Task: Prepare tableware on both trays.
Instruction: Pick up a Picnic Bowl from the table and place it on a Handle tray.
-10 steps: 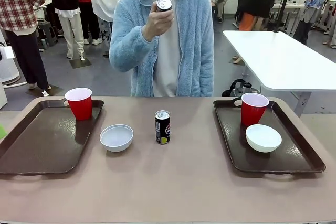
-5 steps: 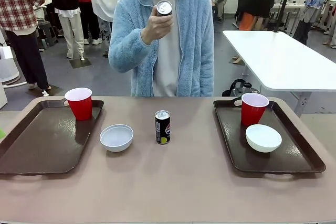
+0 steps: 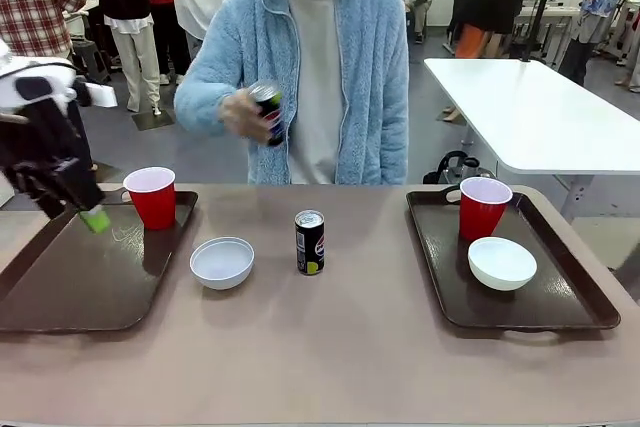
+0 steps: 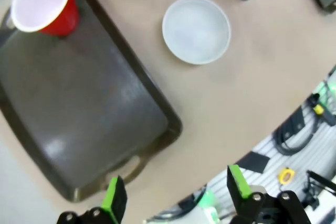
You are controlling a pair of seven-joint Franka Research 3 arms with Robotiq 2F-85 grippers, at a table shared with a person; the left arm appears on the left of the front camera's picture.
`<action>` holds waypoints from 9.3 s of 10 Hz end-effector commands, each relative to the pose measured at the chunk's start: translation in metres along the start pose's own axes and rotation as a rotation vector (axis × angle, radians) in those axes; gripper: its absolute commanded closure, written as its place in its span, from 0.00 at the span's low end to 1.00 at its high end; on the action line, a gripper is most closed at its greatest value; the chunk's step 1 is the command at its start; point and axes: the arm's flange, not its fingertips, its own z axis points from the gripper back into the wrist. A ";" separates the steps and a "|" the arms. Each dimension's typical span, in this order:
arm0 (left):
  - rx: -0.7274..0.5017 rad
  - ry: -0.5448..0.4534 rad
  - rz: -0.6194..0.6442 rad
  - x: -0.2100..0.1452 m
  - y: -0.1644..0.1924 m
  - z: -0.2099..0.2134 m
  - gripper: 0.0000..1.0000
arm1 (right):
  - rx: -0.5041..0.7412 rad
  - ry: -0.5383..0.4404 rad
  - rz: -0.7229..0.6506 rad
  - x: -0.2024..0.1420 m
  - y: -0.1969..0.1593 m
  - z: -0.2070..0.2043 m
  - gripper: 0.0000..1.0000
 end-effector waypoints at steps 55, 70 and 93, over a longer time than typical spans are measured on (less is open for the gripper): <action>-0.017 -0.021 0.307 0.013 0.023 0.017 1.00 | 0.000 0.002 -0.005 -0.002 0.002 0.000 0.00; 0.099 0.143 0.527 0.001 0.146 -0.128 1.00 | 0.000 0.002 -0.005 -0.002 0.002 0.000 0.00; -0.435 0.093 0.361 0.014 0.192 0.016 0.00 | 0.000 0.002 -0.005 -0.002 0.002 0.000 0.00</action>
